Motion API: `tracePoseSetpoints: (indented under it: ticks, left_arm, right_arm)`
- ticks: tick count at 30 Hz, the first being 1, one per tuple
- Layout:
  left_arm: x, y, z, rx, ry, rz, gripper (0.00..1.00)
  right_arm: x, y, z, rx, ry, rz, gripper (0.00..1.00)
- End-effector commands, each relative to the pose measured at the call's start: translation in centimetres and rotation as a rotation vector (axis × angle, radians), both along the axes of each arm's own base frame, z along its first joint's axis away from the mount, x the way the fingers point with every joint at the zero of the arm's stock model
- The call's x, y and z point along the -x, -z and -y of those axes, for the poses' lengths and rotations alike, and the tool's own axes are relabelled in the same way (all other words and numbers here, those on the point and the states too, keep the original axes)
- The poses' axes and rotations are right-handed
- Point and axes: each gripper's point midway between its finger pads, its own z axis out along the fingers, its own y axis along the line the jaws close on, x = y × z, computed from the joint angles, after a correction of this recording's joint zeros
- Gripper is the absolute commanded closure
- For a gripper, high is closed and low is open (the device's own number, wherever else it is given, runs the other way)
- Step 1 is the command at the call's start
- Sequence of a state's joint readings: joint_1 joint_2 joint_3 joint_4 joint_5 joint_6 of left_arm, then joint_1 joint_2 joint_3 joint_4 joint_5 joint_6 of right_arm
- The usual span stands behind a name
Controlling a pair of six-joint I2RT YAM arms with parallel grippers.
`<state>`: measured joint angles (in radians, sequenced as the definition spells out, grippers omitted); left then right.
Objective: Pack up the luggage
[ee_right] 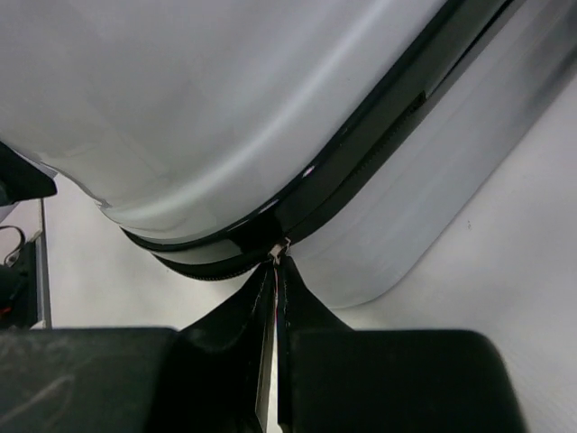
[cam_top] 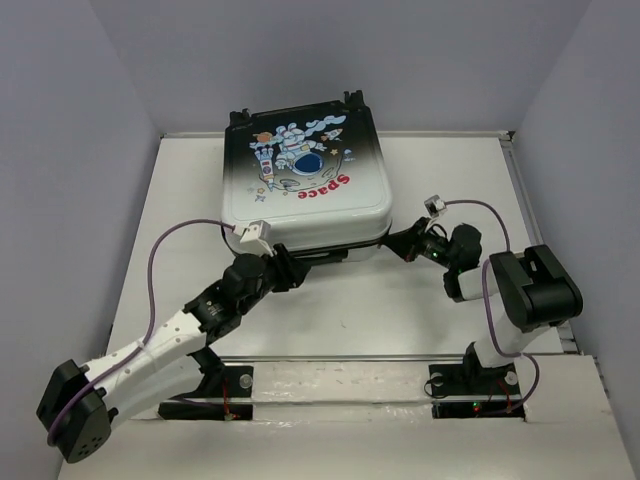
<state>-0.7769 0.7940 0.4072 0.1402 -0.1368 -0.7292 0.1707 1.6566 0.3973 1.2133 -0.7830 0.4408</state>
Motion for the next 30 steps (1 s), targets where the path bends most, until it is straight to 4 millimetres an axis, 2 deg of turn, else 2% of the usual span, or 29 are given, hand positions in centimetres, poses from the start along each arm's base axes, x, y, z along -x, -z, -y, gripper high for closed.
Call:
tracePoseSetpoints:
  ticks: [1,2,3,4,5,6,7,8,9,11,13,14,17,18,21,24,26,27,29,30]
  left_arm:
    - [-1.8,-5.0,2.0,0.077,0.029,0.136,0.47]
    - [-2.4,-5.6,2.5,0.08,0.032,0.154,0.47]
    - [-2.6,-5.2,2.6,0.069,0.032,0.149,0.47]
    - [-3.0,-6.1,2.9,0.077,0.028,0.163,0.47]
    - [-3.4,-6.5,3.1,0.081,0.023,0.177,0.47]
    - [-4.1,-6.8,3.4,0.077,0.009,0.184,0.47]
    - [-4.4,-7.0,3.5,0.077,0.004,0.193,0.47]
    - [-4.8,-7.2,3.6,0.076,-0.004,0.199,0.47]
    - [-5.5,-7.2,3.8,0.065,-0.02,0.201,0.47]
    - [-6.1,-7.1,4.4,0.063,-0.02,0.199,0.47]
    - [-6.2,-7.8,5.3,0.092,0.002,0.203,0.47]
    - [-6.4,-7.7,5.7,0.099,0.009,0.202,0.47]
    - [-6.6,-8.0,6.4,0.106,0.022,0.204,0.47]
    - [-6.8,-7.6,6.7,0.097,0.029,0.194,0.47]
    - [-6.9,-6.8,7.2,0.092,0.042,0.175,0.47]
    - [-6.4,-7.4,7.4,0.113,0.063,0.18,0.47]
    - [-5.9,-7.4,6.9,0.117,0.061,0.187,0.47]
    - [-5.5,-7.9,6.5,0.12,0.059,0.198,0.47]
    - [-5.0,-7.3,5.9,0.108,0.058,0.186,0.47]
    - [-4.5,-6.9,5.6,0.102,0.063,0.176,0.47]
  right_arm:
    - [0.1,-4.3,0.9,-0.061,0.087,0.168,0.93]
    - [1.3,-4.9,0.7,-0.054,0.086,0.181,0.93]
    - [1.2,-3.7,0.6,-0.029,0.099,0.136,0.93]
    - [1.8,-2.7,1.1,0.008,0.149,0.072,0.93]
    - [3.0,-2.3,-0.1,0.054,0.125,0.077,0.93]
    - [3.4,-1.3,0.5,0.114,0.193,0.018,0.93]
    - [4.1,-1.2,-0.7,0.128,0.151,0.036,0.93]
    - [4.8,-0.7,0.0,0.172,0.203,-0.005,0.93]
    - [6.2,-0.7,-1.1,0.178,0.166,-0.008,0.93]
    - [8.5,-0.4,-1.8,0.193,0.149,-0.05,0.93]
    - [9.7,0.1,-1.9,0.226,0.154,-0.088,0.93]
    - [10.2,-0.7,-2.4,0.206,0.146,-0.083,0.93]
    - [12.2,-1.1,-4.7,0.195,0.082,-0.11,0.93]
    - [13.5,-1.4,-6.6,0.209,0.03,-0.107,0.93]
    - [12.9,-0.6,-8.1,0.276,0.068,-0.125,0.93]
    - [12.0,0.4,-7.7,0.294,0.137,-0.17,0.93]
    - [11.1,0.6,-6.0,0.291,0.241,-0.162,0.93]
    - [10.8,0.5,-5.4,0.295,0.267,-0.142,0.87]
    - [9.7,-0.4,-4.0,0.283,0.308,-0.104,0.77]
    - [7.7,-0.6,-1.8,0.295,0.366,-0.09,0.7]
